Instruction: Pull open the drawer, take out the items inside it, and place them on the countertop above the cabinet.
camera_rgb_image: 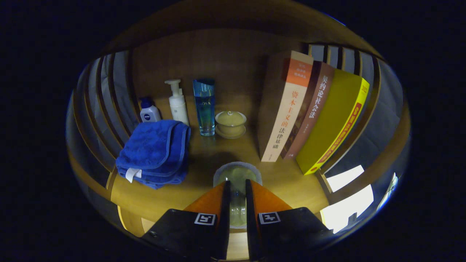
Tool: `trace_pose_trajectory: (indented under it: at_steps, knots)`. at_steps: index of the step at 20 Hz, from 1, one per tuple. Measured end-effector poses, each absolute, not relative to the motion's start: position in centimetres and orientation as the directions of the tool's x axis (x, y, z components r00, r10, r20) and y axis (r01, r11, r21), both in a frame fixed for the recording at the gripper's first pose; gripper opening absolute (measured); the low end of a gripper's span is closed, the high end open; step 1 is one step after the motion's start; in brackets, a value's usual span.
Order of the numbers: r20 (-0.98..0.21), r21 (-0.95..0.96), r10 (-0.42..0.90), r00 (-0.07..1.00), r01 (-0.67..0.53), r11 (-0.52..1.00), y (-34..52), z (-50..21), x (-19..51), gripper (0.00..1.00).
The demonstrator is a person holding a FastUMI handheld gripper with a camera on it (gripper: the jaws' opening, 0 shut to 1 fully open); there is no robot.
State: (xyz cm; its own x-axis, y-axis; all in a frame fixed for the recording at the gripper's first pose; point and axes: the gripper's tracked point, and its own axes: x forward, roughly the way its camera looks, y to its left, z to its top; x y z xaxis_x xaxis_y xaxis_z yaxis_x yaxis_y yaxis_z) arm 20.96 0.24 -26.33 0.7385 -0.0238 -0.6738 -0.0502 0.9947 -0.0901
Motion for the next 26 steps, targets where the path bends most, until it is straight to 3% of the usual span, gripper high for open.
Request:
trace_pose_trajectory:
  at_steps: [7, 11, 14, 22, 26]
  knots:
    - [-0.664, -0.049, -0.010, 0.748, -0.031, 0.998, 0.7, -27.5, 21.6, 0.29]
    - [-0.632, -0.002, -0.012, 0.775, 0.013, 1.000, 0.1, -26.8, 21.3, 0.35]
    - [-0.577, 0.067, 0.013, 0.817, 0.031, 0.997, 0.5, -25.9, 20.4, 0.45]
    - [-0.363, 0.064, 0.064, 0.930, -0.043, 0.997, 2.0, -18.7, 13.3, 0.89]
    - [-0.288, -0.006, 0.064, 0.956, -0.069, 0.998, 1.9, -15.7, 8.1, 0.93]
